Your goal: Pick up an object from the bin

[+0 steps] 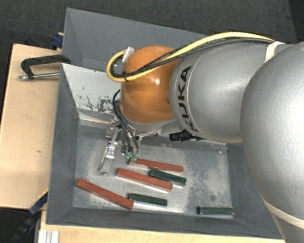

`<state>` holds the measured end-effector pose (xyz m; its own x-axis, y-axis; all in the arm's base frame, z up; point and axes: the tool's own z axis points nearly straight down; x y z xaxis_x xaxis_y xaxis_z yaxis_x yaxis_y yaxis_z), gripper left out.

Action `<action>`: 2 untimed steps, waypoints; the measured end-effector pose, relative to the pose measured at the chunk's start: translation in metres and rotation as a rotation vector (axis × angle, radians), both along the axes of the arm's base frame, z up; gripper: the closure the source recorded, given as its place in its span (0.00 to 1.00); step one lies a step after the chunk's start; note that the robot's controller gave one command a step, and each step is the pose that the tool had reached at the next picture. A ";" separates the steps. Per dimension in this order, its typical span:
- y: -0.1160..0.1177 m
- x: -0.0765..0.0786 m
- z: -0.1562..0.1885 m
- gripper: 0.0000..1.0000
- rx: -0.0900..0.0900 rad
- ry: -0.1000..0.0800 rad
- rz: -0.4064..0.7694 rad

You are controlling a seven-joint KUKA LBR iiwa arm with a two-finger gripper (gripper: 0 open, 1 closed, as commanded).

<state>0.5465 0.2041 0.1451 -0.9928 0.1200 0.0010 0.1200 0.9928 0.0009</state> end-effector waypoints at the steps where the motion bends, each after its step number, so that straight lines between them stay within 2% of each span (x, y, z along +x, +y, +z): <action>1: 0.001 -0.001 -0.006 0.00 0.002 -0.007 -0.007; 2: 0.014 0.003 -0.046 0.00 0.000 -0.002 0.056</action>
Offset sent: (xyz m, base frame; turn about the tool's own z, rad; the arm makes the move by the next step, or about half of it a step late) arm 0.0084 0.0187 -0.0577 -0.0921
